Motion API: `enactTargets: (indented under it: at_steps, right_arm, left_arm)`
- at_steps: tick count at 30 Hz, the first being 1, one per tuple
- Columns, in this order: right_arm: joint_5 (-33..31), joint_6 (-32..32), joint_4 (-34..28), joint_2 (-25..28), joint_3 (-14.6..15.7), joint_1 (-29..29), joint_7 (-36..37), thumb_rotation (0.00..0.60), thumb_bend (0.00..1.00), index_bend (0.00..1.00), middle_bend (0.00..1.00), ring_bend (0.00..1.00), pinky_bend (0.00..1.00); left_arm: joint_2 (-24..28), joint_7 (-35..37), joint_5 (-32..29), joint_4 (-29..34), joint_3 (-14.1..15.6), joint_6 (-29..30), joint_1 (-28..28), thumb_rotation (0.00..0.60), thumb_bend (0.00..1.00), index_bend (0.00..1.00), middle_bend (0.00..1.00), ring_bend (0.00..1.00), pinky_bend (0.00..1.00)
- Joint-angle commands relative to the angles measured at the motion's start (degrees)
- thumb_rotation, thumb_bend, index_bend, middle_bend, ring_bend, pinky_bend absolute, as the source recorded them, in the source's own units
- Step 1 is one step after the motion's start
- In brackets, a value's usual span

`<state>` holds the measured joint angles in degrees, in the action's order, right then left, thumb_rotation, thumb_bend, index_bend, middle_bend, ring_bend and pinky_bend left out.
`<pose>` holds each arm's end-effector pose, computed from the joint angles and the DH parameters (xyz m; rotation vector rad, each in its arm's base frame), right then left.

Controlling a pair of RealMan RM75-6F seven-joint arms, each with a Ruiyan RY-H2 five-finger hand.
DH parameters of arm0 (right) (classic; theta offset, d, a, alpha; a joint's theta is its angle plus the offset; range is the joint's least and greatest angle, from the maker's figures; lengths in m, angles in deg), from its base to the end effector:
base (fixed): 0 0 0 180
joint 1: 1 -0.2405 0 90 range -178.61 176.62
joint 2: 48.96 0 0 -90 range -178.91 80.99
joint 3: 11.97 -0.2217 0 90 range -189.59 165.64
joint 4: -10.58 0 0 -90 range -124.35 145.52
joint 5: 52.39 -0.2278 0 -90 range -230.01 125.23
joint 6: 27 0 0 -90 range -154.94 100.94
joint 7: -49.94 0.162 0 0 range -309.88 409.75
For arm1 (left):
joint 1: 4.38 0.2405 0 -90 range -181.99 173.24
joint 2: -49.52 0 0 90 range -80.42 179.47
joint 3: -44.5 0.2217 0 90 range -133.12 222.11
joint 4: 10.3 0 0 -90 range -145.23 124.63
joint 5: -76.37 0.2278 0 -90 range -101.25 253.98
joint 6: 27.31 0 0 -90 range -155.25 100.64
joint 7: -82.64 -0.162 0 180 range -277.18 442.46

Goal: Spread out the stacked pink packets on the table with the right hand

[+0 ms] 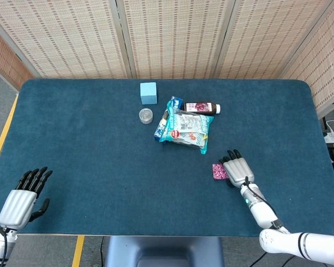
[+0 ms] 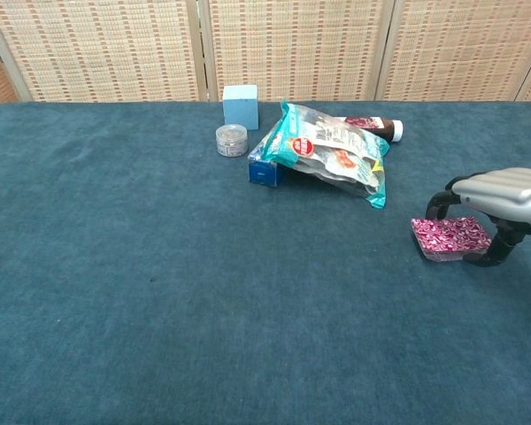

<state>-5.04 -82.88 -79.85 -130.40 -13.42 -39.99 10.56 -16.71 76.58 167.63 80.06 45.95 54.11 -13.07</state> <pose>-0.2079 -0.3056 -0.0265 1.8700 -0.9005 0.4165 -0.2747 0.1975 0.0936 -1.6155 -0.8301 -0.8349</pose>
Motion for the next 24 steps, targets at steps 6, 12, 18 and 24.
enactTargets:
  at_steps: [6,12,18,24]
  right_arm:
    - [-0.5,-0.85,0.05,-0.62,-0.02,-0.16,-0.44,0.6,0.26,0.27,0.23,0.04,0.0]
    - [-0.3,-2.2,0.83,-1.7,-0.06,-0.01,-0.88,0.6,0.26,0.32,0.27,0.08,0.0]
    - [-0.44,-2.71,1.4,-2.43,-0.23,-0.02,-1.23,0.6,0.26,0.35,0.29,0.1,0.0]
    - [0.45,-3.66,1.86,-2.86,-0.41,0.28,-0.95,0.6,0.26,0.42,0.33,0.13,0.0]
  left_arm:
    - [-0.05,-0.19,0.26,0.01,0.19,0.02,0.03,0.6,0.45,0.0,0.0,0.0,0.09]
    - [-0.12,-0.64,0.24,0.12,0.3,-0.32,-0.08,0.6,0.45,0.0,0.0,0.0,0.09]
    - [-0.17,-1.18,-0.17,0.3,0.25,-0.55,-0.07,0.6,0.44,0.0,0.0,0.0,0.09]
    - [-0.1,-1.19,-0.3,0.42,0.23,-0.71,-0.14,0.6,0.44,0.0,0.0,0.0,0.09]
